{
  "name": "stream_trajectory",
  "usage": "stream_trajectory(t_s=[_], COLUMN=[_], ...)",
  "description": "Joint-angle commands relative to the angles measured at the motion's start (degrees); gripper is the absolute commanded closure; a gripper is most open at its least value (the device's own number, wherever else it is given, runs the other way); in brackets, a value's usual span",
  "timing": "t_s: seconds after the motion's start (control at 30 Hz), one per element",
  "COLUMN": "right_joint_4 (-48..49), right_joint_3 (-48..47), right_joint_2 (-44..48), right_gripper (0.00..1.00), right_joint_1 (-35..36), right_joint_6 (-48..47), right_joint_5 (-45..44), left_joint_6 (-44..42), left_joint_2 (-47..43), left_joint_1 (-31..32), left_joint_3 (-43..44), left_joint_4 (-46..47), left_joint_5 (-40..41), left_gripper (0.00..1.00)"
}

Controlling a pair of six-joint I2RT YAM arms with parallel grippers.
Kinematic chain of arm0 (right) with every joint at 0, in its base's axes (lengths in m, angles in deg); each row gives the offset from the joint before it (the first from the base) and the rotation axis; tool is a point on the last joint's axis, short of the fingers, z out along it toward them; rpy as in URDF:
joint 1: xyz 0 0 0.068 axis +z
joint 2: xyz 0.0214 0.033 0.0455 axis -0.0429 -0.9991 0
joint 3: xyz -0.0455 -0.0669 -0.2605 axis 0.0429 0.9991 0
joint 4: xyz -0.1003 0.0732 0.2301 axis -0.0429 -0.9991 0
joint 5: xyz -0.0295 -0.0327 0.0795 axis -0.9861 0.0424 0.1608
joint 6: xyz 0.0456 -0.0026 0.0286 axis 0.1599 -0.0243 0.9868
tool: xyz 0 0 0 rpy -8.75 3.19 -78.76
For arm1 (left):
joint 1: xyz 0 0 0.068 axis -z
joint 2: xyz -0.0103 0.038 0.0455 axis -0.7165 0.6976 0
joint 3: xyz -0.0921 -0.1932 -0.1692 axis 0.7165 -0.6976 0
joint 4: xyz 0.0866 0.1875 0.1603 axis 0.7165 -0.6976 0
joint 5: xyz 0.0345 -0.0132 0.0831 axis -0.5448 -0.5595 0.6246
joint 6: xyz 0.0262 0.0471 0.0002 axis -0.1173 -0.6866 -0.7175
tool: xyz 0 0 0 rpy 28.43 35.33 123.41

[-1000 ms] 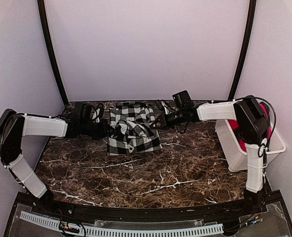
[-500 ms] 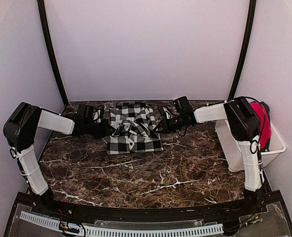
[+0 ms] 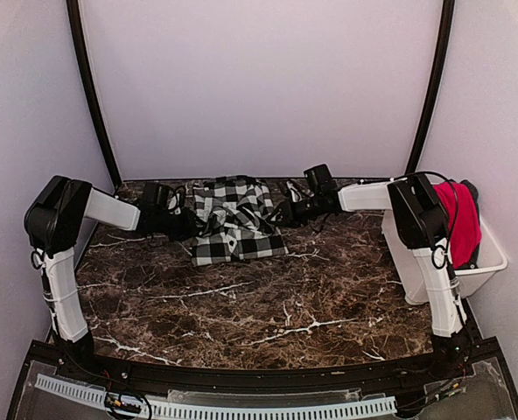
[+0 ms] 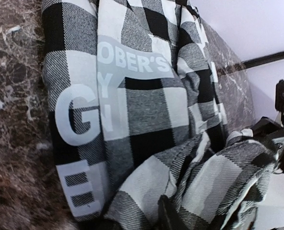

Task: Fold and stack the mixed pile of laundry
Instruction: Fold the rectangle-folded shirt at the center of the board, then smooth out the 2/3-rectangle-folded shirt at the center of the board.

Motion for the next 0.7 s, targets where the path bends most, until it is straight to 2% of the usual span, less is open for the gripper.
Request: stream_trajectory(t_s=[0.0, 0.13, 0.2, 0.27, 0.3, 0.37, 0.43, 0.47, 0.57, 0.67], right_joint_4=[-1.3, -1.5, -2.3, -2.9, -3.0, -4.2, -3.1, -2.7, -2.6, 3.8], right_joint_3=[-2.9, -3.9, -5.5, -7.8, -9.0, -10.7, -8.8, -6.7, 1.8, 14.6], right_joint_2=[-1.8, 1.1, 2.8, 3.5, 3.7, 4.5, 6.8, 8.5, 13.9, 19.8], right_gripper=[0.64, 0.46, 0.40, 0.26, 0.24, 0.23, 0.23, 0.23, 0.30, 0.41], right_joint_1=[-0.7, -1.6, -1.9, -2.2, -2.4, -3.1, -3.9, -4.1, -4.2, -2.8], right_joint_6=[0.2, -0.1, -0.6, -0.7, -0.5, 0.0, 0.5, 0.2, -2.0, -0.7], right_joint_5=[0.9, 2.3, 2.5, 3.6, 4.6, 5.3, 6.0, 6.1, 8.0, 10.4], left_joint_6=[0.8, 2.8, 2.0, 1.0, 1.1, 1.9, 2.4, 2.3, 1.8, 1.4], left_joint_2=[0.5, -1.5, -3.2, -4.5, -5.6, -7.9, -11.6, -13.0, -19.7, -24.0], left_joint_1=[-2.6, -5.5, -6.1, -6.3, -6.5, -7.0, -7.2, -7.2, -6.9, -4.1], left_joint_3=[2.4, 3.7, 5.7, 8.2, 8.9, 9.1, 6.7, 5.5, -1.7, -8.8], left_joint_4=[0.9, 2.6, 1.2, -1.0, -2.0, -2.2, -1.9, -1.9, -1.7, 0.2], left_joint_5=[-2.8, -6.7, -7.3, -7.8, -7.9, -8.1, -7.5, -7.0, -8.3, -9.4], left_gripper=[0.66, 0.48, 0.41, 0.34, 0.31, 0.26, 0.13, 0.12, 0.13, 0.19])
